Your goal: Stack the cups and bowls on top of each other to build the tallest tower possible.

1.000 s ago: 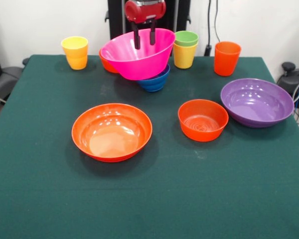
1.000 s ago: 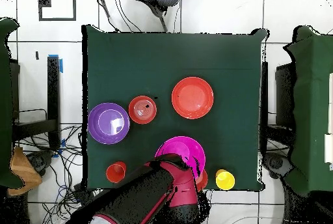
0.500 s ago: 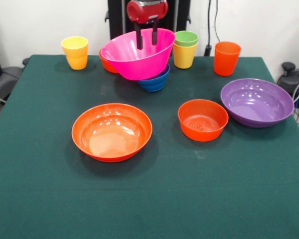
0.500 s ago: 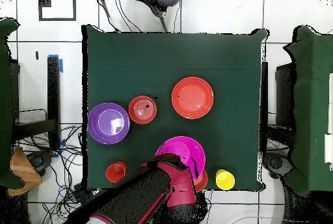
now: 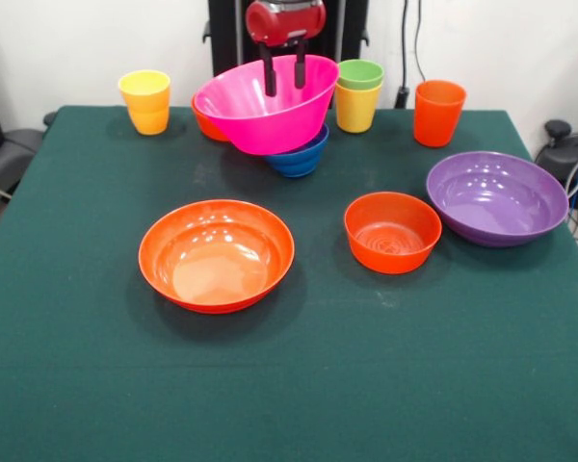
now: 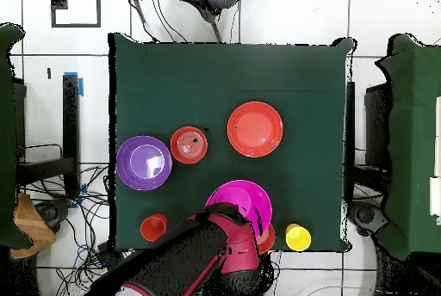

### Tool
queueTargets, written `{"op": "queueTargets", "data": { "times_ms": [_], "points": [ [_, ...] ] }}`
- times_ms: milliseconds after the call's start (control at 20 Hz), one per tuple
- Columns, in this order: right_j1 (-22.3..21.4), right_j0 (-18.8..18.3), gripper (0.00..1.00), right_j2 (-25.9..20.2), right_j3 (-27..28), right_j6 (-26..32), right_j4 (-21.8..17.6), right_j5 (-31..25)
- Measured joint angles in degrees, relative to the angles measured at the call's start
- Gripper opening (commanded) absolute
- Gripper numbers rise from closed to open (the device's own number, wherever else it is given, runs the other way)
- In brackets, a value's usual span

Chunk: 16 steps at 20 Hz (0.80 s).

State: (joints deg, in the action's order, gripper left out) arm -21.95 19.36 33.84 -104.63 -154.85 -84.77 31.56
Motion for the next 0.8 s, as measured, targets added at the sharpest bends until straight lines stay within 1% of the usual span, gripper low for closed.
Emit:
{"op": "queueTargets", "data": {
  "times_ms": [100,350,450,700,800],
  "points": [
    [0.04,-0.18,1.0,0.0,-0.01,0.0,0.52,0.0],
    [0.93,-1.43,1.0,0.01,0.0,0.0,3.77,-0.01],
    [1.24,-1.54,1.0,-0.01,0.0,0.0,4.5,-0.01],
    [2.96,-1.71,1.0,-0.01,0.0,0.46,7.73,0.0],
    [3.22,-1.72,1.0,-0.01,0.01,0.64,8.1,0.0]
  ]
}}
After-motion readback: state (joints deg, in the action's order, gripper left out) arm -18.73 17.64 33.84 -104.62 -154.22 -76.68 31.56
